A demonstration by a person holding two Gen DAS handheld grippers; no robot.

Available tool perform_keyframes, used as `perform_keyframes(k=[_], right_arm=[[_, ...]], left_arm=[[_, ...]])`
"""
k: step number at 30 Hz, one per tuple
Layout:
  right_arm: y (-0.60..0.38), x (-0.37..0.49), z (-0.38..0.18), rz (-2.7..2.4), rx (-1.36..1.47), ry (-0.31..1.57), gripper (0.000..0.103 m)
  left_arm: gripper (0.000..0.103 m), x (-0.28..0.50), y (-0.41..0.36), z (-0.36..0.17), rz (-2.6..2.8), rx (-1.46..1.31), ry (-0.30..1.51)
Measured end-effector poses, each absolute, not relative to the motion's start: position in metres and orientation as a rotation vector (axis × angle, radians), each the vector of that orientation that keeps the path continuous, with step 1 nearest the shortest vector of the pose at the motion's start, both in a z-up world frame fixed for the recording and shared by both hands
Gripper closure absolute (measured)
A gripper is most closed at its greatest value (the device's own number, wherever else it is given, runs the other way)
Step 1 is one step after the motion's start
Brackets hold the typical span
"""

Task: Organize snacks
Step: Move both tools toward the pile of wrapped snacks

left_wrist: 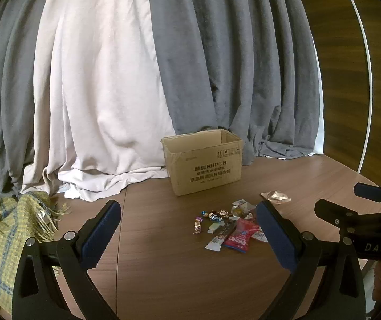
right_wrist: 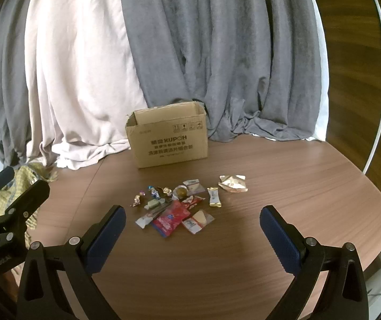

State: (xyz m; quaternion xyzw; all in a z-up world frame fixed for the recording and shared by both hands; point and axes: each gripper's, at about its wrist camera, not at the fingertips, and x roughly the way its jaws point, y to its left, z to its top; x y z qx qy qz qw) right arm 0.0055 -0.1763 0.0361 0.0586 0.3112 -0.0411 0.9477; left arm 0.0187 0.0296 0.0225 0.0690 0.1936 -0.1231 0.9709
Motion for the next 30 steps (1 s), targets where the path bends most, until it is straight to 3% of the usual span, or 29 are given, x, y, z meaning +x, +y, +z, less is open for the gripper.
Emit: perform_keyframes(k=[30], right_arm=[[-0.180,0.017,0.030,-0.105,0.114,0.673,0.001]], left_arm=[[0.000,0.043,0.014,0.009,-0.338,0.166,0.447]])
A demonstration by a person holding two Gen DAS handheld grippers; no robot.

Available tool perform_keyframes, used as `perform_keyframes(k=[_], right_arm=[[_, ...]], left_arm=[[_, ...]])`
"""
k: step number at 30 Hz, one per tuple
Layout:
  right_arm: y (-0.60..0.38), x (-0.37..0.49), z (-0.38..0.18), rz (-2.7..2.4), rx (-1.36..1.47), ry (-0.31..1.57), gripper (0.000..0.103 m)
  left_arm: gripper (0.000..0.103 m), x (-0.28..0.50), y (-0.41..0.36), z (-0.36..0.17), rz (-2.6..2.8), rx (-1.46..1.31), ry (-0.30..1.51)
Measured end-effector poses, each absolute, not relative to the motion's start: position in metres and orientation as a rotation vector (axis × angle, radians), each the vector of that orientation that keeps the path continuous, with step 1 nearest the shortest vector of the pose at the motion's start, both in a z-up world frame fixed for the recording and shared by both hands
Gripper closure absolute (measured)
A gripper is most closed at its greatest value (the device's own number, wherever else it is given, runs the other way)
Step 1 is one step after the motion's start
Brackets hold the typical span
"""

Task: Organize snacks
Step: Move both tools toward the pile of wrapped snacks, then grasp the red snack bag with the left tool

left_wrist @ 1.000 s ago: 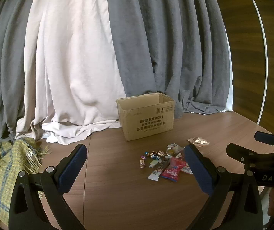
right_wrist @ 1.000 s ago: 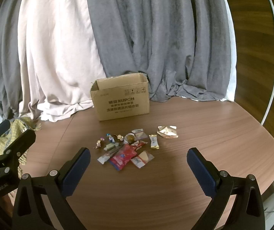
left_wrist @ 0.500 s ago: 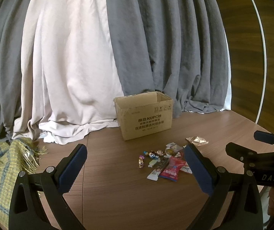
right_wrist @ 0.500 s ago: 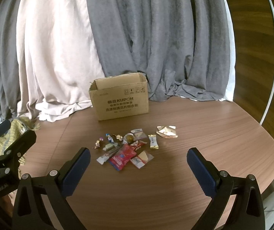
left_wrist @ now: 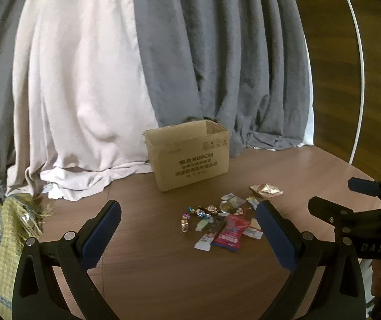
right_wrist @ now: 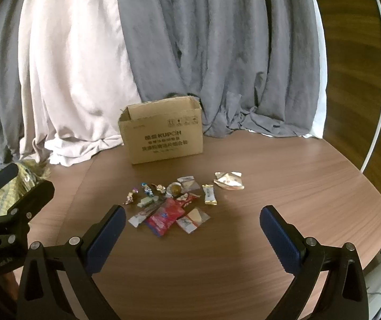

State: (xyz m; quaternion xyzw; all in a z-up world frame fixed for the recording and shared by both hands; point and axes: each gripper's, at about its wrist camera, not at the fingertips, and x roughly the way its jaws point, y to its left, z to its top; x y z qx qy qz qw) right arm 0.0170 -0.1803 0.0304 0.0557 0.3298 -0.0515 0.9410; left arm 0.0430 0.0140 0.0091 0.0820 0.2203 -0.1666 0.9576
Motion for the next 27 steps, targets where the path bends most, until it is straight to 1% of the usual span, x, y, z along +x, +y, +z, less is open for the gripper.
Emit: perform_keyframes(k=[9,11,13,15,17,18,19,20,23,27], right_arm=[[-0.197,0.040,0.012,-0.111,0.119,0.734,0.001],[-0.203,0.047,0.005,-0.107,0.127,0.756,0.001],[-0.208,0.055,-0.002,-0.100,0.130,0.775,0.001],[-0.212,0.063,-0.008,-0.093,0.125,0.788,0.001],[-0.214,0.071,-0.014,-0.083,0.119,0.798,0.001],[-0.216,0.074,-0.018,-0.077,0.119,0.803,0.001],[-0.216,0.077,-0.021,-0.069,0.119,0.807,0.001],[-0.217,0.082,-0.025,-0.062,0.116,0.815,0.001],[-0.218,0.093,-0.036,-0.047,0.106,0.842,0.002],[-0.221,0.106,-0.053,-0.030,0.096,0.888,0.005]], left_arm=[[0.000,0.070,-0.012,-0.010,-0.367,0.211,0.504],[0.004,0.078,-0.018,-0.016,-0.376,0.220,0.522],[0.005,0.086,-0.025,-0.023,-0.387,0.230,0.540],[0.009,0.094,-0.030,-0.030,-0.402,0.231,0.564],[0.016,0.103,-0.034,-0.037,-0.424,0.224,0.591],[0.017,0.109,-0.037,-0.042,-0.440,0.220,0.611],[0.020,0.114,-0.039,-0.047,-0.453,0.220,0.628],[0.025,0.116,-0.040,-0.051,-0.463,0.219,0.638],[0.033,0.129,-0.047,-0.067,-0.513,0.200,0.701],[0.040,0.140,-0.055,-0.086,-0.546,0.204,0.751]])
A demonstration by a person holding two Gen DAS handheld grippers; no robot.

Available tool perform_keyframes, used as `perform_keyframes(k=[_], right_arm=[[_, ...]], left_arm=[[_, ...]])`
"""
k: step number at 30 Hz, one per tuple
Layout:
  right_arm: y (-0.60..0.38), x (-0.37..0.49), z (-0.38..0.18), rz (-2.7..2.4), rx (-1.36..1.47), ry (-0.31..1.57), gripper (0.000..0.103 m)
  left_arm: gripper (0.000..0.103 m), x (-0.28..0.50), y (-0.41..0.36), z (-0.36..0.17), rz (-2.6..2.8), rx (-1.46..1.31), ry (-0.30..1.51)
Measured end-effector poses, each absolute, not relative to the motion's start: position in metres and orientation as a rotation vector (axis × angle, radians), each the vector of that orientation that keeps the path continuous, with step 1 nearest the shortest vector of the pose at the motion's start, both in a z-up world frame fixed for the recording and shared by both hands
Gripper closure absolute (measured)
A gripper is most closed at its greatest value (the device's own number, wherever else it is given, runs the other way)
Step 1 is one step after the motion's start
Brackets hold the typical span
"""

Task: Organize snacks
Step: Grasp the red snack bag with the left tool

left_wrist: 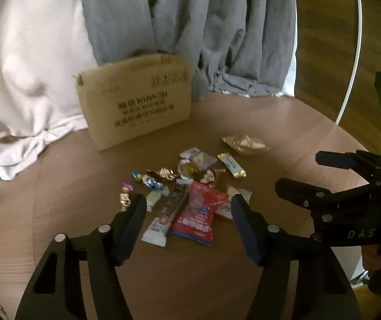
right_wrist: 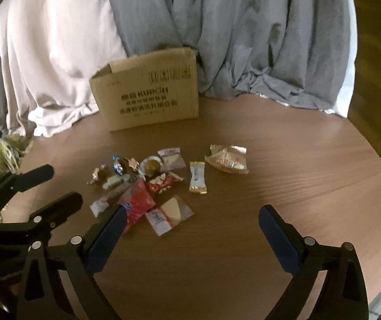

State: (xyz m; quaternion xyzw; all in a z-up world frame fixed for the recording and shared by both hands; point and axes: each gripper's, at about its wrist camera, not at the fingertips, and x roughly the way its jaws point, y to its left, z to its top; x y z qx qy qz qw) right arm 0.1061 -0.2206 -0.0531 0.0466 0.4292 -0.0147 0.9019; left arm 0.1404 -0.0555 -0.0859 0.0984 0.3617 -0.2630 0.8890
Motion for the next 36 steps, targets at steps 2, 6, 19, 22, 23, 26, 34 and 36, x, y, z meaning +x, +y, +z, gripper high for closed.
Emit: perform_keyframes(k=[2,6,19,22,23,26,34,36], right_arm=[[-0.221,0.112,-0.062,-0.018,0.088,0.906,0.007],[-0.221,0.120,-0.078,0.015,0.070,0.933,0.007],[-0.216,0.156,-0.116,0.207,-0.009,1.013,0.017],[-0.215,0.163,-0.121,0.239,-0.018,1.034,0.020],[-0.215,0.165,-0.123,0.246,-0.025,1.039,0.021],[-0.214,0.168,-0.127,0.261,-0.033,1.047,0.021],[-0.215,0.175,-0.131,0.301,-0.024,1.073,0.022],[-0.215,0.177,-0.132,0.306,-0.025,1.080,0.022]], left_arm=[[0.045,0.145,-0.060,-0.095,-0.560,0.220,0.769],[0.052,0.152,-0.068,-0.109,-0.599,0.263,0.796],[0.063,0.177,-0.089,-0.147,-0.685,0.351,0.873],[0.064,0.182,-0.090,-0.153,-0.692,0.337,0.900],[0.064,0.183,-0.090,-0.154,-0.690,0.332,0.907],[0.065,0.185,-0.089,-0.156,-0.690,0.316,0.925],[0.073,0.186,-0.088,-0.157,-0.677,0.271,0.938],[0.074,0.185,-0.086,-0.155,-0.660,0.253,0.944]])
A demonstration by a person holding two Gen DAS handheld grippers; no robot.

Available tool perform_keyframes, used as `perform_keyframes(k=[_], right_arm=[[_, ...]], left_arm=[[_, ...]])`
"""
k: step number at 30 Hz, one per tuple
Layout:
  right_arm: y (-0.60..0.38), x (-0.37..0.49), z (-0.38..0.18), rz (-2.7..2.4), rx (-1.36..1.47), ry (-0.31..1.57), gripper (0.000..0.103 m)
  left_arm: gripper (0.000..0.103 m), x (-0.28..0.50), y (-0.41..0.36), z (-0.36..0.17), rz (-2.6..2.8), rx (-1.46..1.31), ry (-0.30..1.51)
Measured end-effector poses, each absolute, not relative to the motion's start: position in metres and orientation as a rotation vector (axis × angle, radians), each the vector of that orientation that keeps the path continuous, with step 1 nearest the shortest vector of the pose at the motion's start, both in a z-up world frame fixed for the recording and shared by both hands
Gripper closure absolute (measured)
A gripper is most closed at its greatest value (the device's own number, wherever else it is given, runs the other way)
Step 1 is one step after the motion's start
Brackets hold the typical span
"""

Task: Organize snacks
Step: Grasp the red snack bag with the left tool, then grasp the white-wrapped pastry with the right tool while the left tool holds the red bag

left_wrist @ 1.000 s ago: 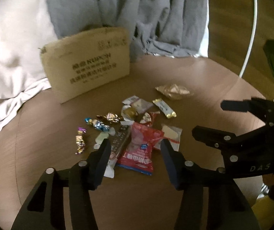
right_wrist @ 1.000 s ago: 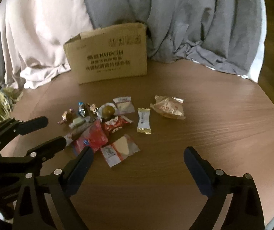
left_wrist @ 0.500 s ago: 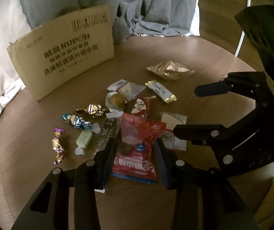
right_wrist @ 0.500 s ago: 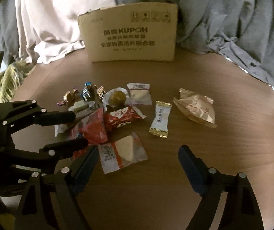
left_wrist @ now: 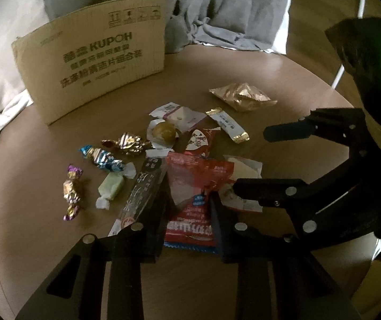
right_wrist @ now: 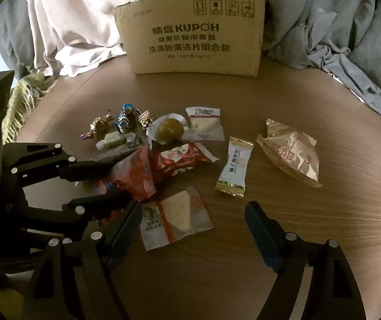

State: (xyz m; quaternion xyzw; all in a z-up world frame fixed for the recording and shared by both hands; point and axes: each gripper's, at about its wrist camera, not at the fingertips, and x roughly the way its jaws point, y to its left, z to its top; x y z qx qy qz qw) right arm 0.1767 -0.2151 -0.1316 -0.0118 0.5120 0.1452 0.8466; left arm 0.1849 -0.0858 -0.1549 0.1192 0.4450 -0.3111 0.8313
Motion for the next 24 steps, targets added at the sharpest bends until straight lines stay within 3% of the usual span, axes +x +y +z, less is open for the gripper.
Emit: perform_keyframes(k=[18,21,23,24], right_arm=[[-0.192,0.180,-0.144,0.340,-0.158,1.097,0.022],[-0.189,0.178,-0.145,0.351,-0.170,1.094,0.032],[-0.188,0.176,-0.143,0.358,-0.171,1.086,0.045],[-0.187,0.175,-0.143,0.359,-0.170,1.084,0.045]], left_arm=[[0.074,0.173,-0.057,-0.130,-0.512,0.182,0.900],[0.074,0.171,-0.056,-0.130,-0.505,0.180,0.902],[0.074,0.172,-0.055,-0.130,-0.501,0.171,0.906],[0.074,0.172,-0.054,-0.131,-0.499,0.167,0.910]])
